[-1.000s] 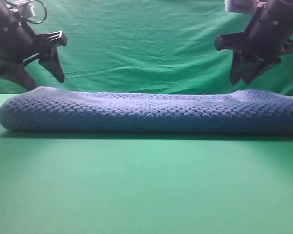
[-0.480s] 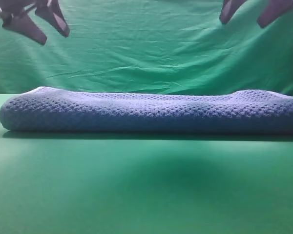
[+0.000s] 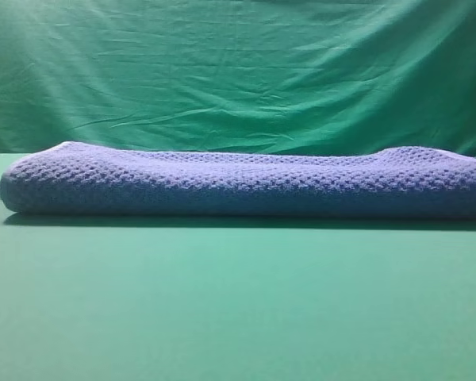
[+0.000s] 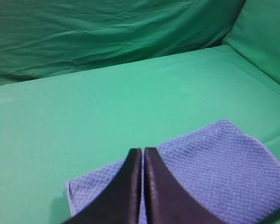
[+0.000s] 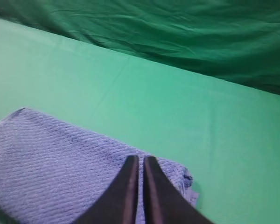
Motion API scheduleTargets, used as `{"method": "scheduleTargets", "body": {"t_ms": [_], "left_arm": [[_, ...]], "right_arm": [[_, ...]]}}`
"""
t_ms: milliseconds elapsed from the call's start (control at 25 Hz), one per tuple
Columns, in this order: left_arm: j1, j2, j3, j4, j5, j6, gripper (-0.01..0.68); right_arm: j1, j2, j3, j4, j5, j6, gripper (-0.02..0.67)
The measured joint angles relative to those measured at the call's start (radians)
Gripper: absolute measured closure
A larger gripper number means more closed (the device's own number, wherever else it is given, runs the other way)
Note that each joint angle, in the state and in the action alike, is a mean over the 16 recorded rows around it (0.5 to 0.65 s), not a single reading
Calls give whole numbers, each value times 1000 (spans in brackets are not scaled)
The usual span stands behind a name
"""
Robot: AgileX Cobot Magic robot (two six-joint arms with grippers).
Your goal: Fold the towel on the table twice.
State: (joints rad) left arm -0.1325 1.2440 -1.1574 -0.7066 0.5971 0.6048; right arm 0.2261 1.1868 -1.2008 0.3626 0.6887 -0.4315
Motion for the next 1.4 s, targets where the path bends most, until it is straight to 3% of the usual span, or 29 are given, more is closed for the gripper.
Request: {"method": "scheduleTargets", "body": {"t_ms": [240, 440, 960, 1400], "left_arm": [[0, -210, 44, 262, 120, -250, 673], [0, -408, 136, 384, 182, -361, 673], [0, -927, 503, 429, 163, -402, 673], [0, -1181, 703, 432, 114, -445, 673]], "right_arm": [[0, -161, 21, -3, 98, 26, 649], [0, -298, 95, -4, 117, 41, 649], [0, -719, 462, 3, -12, 8, 649], [0, -1048, 678, 15, -81, -19, 649]]}}
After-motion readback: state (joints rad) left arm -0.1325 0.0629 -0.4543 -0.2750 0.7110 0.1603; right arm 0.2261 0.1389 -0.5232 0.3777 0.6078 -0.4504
